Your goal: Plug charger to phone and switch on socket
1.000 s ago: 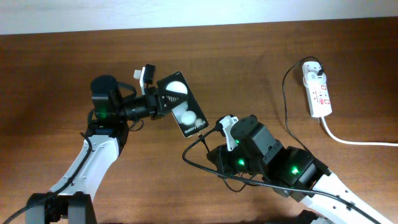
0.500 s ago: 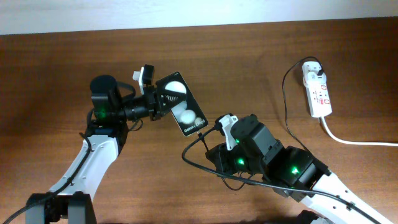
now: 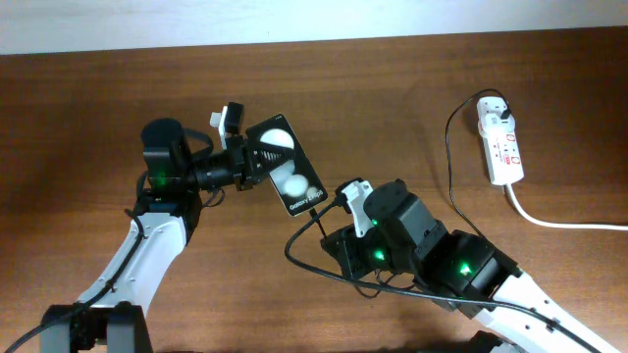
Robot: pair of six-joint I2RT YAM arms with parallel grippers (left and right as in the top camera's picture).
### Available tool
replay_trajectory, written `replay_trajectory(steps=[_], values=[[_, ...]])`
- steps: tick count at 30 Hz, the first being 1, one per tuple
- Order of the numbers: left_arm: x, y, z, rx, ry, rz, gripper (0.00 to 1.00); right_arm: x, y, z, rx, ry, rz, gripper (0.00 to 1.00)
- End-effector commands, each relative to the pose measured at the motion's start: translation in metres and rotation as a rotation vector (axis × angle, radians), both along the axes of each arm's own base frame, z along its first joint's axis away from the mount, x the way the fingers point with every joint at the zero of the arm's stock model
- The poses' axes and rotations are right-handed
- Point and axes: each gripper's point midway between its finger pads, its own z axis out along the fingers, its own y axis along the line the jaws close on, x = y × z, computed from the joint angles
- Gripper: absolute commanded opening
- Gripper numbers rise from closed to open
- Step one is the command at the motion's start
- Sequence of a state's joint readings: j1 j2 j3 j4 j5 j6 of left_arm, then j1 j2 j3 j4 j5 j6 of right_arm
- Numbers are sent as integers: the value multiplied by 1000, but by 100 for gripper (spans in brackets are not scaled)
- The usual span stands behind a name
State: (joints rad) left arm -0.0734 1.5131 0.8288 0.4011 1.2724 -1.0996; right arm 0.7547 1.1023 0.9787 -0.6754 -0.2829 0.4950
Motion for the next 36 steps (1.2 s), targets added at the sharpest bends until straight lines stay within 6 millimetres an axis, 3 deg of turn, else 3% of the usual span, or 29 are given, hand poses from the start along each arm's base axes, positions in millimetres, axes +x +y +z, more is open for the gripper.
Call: replay_trajectory(steps=[1, 5, 8, 12, 16, 23, 25, 32, 36], values=[[-9, -4, 10, -13, -44, -62, 0, 7, -2, 7, -3, -59, -15, 24], [-5, -4, 9, -6, -44, -39, 0, 13, 1, 13, 4, -112, -3, 36], [-5, -4, 9, -5, -44, -36, 0, 22, 7, 15, 15, -147, -4, 36], [-5, -4, 9, -5, -44, -36, 0, 30, 15, -6, -23, -109, -3, 14], [-4, -3, 9, -2, -52, -31, 0, 34, 18, -2, -9, -125, -5, 4], [-26, -16, 13, -16, -157, -163, 0, 49, 33, 27, 94, -233, -12, 4], [-36, -26, 14, -24, -155, -212, 0, 53, 35, 34, 111, -263, -7, 4], [-43, -26, 4, -29, -41, -233, 0, 55, 36, 48, 117, -304, 2, 4], [-25, -25, -1, 13, -52, -132, 0, 40, 21, 47, 86, -273, 4, 24]])
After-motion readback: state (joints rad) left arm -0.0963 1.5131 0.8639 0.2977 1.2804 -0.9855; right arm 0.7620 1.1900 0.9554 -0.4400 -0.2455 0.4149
